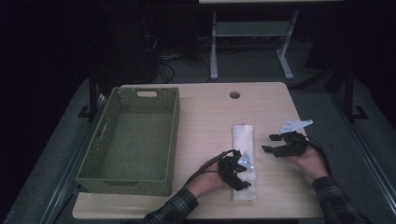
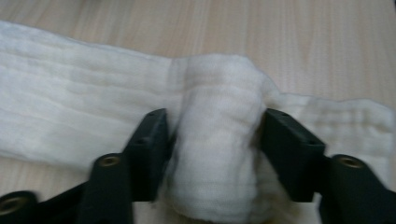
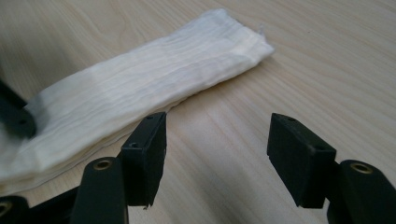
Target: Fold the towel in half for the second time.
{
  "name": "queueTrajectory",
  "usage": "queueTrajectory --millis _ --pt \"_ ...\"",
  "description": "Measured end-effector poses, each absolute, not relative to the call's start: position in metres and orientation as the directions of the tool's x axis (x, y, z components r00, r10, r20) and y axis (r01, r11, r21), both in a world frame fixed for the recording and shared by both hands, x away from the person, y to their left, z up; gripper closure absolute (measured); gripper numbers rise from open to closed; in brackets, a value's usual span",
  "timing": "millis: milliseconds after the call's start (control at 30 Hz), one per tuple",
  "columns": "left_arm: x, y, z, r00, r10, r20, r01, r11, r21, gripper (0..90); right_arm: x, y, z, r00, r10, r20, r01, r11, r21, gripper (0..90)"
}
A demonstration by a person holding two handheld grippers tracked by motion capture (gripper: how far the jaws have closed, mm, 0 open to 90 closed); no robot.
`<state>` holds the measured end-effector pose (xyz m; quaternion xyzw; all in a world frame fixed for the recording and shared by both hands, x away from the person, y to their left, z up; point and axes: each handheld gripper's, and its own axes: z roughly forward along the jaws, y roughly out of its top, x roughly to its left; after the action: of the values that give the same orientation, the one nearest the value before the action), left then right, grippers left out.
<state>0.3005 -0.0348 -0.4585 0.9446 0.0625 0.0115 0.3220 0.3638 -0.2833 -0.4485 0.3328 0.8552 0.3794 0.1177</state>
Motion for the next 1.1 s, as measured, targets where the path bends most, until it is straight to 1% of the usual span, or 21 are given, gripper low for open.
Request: queueTrajectory --millis 100,133,233,300,333,400,567,833,1000,1067,1100 --pt "0.296 -0.035 -0.457 0.993 0.116 -0.028 0.109 -0.789 0.605 58.2 0.365 -0.284 -0.449 -0.767 0.641 0.042 0.464 0.508 0.725 36.6" --pt "0.295 -0.035 -0.456 0.993 0.117 -0.034 0.114 -0.791 0.601 60.7 0.364 -0.283 -0.448 -0.763 0.644 0.058 0.478 0.502 0.721 36.4" --pt "0.295 -0.035 -0.455 0.991 0.123 -0.057 0.132 -0.794 0.594 70.1 0.365 -0.282 -0.445 -0.793 0.607 0.049 0.442 0.52 0.731 35.5" --pt "0.296 -0.035 -0.455 0.988 0.139 -0.065 0.15 -0.791 0.593 74.1 0.366 -0.28 -0.441 -0.811 0.581 0.06 0.43 0.525 0.734 35.2" --pt "0.297 -0.035 -0.455 0.988 0.139 -0.063 0.149 -0.794 0.59 75.1 0.367 -0.279 -0.44 -0.823 0.565 0.058 0.416 0.532 0.738 34.8" --pt "0.298 -0.035 -0.455 0.983 0.158 -0.089 0.179 -0.786 0.592 76.5 0.37 -0.274 -0.435 -0.845 0.531 0.068 0.398 0.538 0.743 33.1" --pt "0.296 -0.036 -0.455 0.985 0.158 -0.075 0.171 -0.79 0.589 77.1 0.382 -0.259 -0.426 -0.875 0.478 0.075 0.369 0.56 0.742 31.8" --pt "0.297 -0.036 -0.455 0.983 0.163 -0.084 0.181 -0.791 0.584 77.1 0.406 -0.239 -0.428 -0.893 0.444 0.073 0.354 0.593 0.723 31.9" --pt "0.299 -0.035 -0.455 0.982 0.162 -0.098 0.189 -0.786 0.588 77.1 0.424 -0.231 -0.431 -0.907 0.41 0.098 0.349 0.599 0.721 32.0" --pt "0.3 -0.034 -0.455 0.981 0.162 -0.104 0.192 -0.787 0.586 77.1 0.43 -0.227 -0.432 -0.909 0.404 0.102 0.351 0.61 0.71 32.0" --pt "0.3 -0.034 -0.455 0.981 0.161 -0.104 0.192 -0.787 0.586 77.1 0.435 -0.225 -0.434 -0.915 0.393 0.089 0.338 0.629 0.7 32.0"
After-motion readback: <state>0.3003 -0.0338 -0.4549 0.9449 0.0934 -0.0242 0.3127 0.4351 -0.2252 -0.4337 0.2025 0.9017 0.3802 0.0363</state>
